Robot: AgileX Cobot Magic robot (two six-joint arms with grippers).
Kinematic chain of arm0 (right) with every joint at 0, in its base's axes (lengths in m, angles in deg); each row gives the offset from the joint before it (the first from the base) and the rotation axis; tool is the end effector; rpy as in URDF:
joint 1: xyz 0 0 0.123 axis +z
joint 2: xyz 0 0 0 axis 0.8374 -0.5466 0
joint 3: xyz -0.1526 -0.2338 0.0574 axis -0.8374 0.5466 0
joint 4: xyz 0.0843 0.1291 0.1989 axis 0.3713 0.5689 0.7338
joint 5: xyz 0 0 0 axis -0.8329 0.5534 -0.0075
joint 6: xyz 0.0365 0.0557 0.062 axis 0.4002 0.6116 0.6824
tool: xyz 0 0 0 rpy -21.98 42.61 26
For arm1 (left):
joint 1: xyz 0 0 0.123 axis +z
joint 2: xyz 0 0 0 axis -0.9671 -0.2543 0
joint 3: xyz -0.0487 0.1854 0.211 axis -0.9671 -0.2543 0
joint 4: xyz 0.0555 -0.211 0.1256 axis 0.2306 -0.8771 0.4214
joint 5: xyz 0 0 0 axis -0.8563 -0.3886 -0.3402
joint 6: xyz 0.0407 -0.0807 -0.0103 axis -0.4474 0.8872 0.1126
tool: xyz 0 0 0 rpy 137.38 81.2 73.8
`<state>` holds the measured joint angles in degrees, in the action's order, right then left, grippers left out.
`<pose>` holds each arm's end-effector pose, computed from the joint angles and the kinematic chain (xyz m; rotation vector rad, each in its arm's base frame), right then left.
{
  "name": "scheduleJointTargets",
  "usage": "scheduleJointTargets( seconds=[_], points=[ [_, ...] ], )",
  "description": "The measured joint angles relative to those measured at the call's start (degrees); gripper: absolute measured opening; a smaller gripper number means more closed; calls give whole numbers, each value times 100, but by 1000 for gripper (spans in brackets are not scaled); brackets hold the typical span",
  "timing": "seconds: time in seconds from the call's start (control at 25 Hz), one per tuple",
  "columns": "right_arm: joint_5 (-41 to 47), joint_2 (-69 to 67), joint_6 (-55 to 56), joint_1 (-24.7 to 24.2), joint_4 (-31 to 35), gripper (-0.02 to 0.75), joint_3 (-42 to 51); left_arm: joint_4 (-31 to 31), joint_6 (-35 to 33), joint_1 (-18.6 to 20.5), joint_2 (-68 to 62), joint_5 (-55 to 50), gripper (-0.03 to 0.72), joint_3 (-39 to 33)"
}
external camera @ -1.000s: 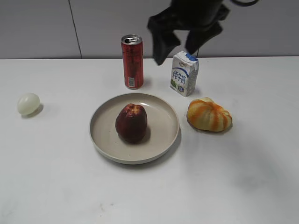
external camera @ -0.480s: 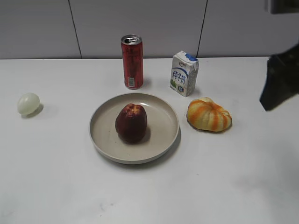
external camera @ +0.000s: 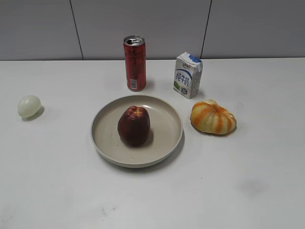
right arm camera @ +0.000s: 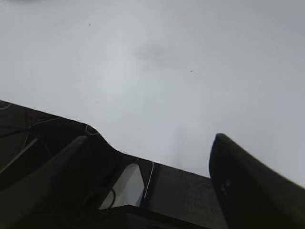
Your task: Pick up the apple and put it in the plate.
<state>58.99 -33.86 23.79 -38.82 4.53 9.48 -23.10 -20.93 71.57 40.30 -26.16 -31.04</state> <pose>0.0888 0.0346 0.2869 -0.3417 2.5954 0.2156 -0.0055 -0.0011 0.2798 0.1868 2.0067 0.0133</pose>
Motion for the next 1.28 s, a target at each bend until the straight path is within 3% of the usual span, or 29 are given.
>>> scheduleJointTargets(
  seconds=[0.36, 0.88, 1.28],
  points=[
    [-277, 2196, 9, 0, -166, 593, 828, 0, 0, 0, 0, 0, 239, 0],
    [-298, 2313, 14, -57, -175, 592, 834, 0, 0, 0, 0, 0, 239, 0],
    [-322, 3343, 14, -1385, -186, 592, 834, 0, 0, 0, 0, 0, 239, 0]
  ],
)
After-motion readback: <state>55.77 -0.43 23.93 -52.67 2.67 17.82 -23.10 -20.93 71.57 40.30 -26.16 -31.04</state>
